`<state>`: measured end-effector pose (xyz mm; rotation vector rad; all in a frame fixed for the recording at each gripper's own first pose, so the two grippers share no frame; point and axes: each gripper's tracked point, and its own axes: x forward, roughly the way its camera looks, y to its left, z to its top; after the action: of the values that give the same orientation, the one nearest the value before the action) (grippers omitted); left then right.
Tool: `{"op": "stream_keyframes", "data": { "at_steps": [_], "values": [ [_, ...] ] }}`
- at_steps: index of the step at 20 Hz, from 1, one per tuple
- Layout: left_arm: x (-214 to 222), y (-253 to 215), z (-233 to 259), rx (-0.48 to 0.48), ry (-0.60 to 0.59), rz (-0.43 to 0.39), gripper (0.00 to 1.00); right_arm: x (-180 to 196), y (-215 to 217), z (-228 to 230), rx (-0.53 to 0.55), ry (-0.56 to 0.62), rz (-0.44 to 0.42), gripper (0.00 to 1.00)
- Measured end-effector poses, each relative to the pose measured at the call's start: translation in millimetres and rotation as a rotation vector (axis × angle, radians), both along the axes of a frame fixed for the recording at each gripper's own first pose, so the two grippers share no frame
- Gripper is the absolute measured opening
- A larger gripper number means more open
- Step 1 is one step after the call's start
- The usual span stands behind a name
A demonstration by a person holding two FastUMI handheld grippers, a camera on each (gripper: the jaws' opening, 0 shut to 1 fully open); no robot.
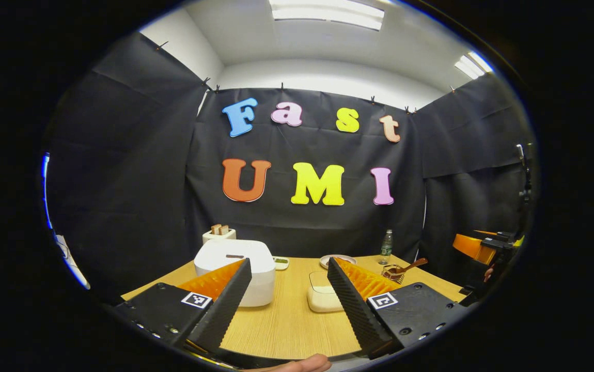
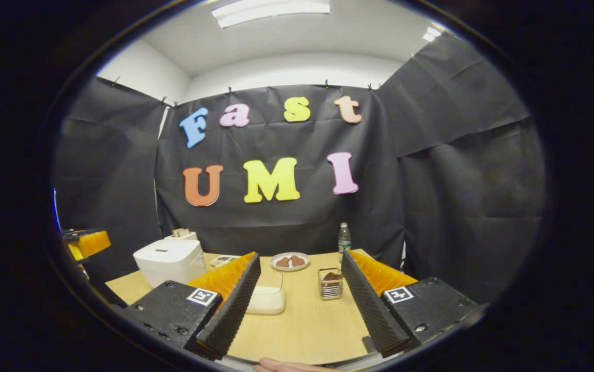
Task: Close the left gripper, press the button to open the rice cooker; take a wooden spoon from the chopstick holder with the right hand, scoop a spoonful of rice and pour it into the rice cooker, then put the wooden spoon back into the chopstick holder.
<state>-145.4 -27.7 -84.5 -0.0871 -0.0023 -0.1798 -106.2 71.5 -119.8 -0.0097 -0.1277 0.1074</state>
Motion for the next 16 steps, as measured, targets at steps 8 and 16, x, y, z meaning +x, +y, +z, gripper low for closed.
{"op": "stream_keyframes", "data": {
  "at_steps": [8,16],
  "values": [
    [-2.7,12.4,-1.4,0.031,-0.010,0.014,0.95,0.5,14.7,-1.9,-0.049,-0.032,-0.021,1.00],
    [-5.1,10.9,-1.3,0.012,-0.007,0.004,0.94,-2.1,19.7,-2.1,-0.065,-0.037,-0.006,1.00]
  ]
}}
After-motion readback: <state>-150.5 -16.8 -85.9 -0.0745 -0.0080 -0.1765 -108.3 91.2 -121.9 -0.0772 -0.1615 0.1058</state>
